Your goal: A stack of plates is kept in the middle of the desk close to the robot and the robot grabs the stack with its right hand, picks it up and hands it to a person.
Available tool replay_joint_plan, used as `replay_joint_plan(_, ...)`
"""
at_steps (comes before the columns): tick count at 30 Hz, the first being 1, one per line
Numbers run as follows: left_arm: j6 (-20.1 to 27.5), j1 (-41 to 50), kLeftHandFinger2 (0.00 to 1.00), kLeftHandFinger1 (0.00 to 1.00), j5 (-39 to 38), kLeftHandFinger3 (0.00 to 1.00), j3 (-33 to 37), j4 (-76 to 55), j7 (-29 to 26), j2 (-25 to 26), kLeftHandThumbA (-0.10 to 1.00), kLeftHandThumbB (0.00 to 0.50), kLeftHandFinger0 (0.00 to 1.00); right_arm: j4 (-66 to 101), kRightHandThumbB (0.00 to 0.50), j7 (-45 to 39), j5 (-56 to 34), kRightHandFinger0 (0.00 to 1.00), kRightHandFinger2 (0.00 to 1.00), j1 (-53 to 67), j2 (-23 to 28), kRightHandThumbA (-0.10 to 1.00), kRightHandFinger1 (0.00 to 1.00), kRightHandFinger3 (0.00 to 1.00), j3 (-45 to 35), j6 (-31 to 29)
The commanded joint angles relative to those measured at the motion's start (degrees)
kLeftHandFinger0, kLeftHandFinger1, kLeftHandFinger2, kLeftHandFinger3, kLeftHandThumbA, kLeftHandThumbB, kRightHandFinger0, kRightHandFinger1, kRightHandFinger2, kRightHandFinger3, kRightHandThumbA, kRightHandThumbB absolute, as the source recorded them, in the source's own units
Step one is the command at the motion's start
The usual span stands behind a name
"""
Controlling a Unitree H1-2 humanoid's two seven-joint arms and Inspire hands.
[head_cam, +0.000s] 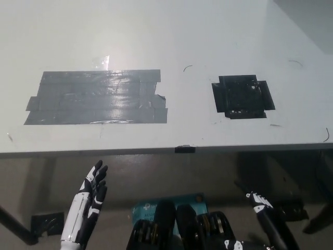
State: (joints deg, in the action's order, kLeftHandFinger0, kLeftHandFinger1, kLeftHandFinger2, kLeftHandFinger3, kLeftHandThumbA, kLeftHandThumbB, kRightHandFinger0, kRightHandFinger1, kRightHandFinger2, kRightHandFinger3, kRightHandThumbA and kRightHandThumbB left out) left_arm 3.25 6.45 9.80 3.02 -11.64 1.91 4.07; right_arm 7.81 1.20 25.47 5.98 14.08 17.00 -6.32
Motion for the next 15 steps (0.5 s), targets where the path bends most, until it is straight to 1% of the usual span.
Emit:
replay_joint_plan(1,1.88,2.66,1.00,1.00,1.02,1.00,0.75,-1.78,-0.70,-0.43,0.91,0.000,1.00,0.94,0.329,-2.25,-3.02,1.00,1.00,1.37,0.19,1.00,1.00,1.00,-0.37,-1.71)
replay_joint_plan(7,1.68,3.91,1.00,1.00,1.02,1.00,0.71,-1.95,-0.68,-0.36,0.90,0.000,1.00,1.39,0.345,-3.09,-3.35,1.00,1.00,2.26,-0.29,1.00,1.00,1.00,-0.28,-0.76)
replay_joint_plan(9,1.67,4.95,1.00,1.00,0.94,1.00,0.76,-2.39,-0.56,-0.35,0.89,0.000,1.00,1.57,0.348,-3.16,-3.44,1.00,1.00,3.47,-0.56,0.98,1.00,1.00,-0.14,-0.88)
replay_joint_plan(10,1.60,4.79,1.00,1.00,0.99,1.00,0.78,-2.34,-0.59,-0.43,0.89,0.000,1.00,1.52,0.348,-3.21,-3.50,1.00,1.00,3.35,-0.52,0.98,1.00,1.00,-0.24,-0.90)
replay_joint_plan(11,1.12,4.30,1.00,1.00,1.17,1.00,0.70,-2.41,-0.53,-0.34,0.87,0.000,1.00,1.27,0.332,-2.97,-3.01,1.00,1.00,3.02,-0.53,0.99,1.00,1.00,-0.40,-1.10)
replay_joint_plan(15,1.06,3.94,1.00,1.00,1.17,1.00,0.42,-2.42,-0.61,-0.22,0.87,0.000,1.00,0.78,0.326,-3.30,-3.83,1.00,1.00,2.39,-0.67,0.95,1.00,1.00,-0.59,-1.42)
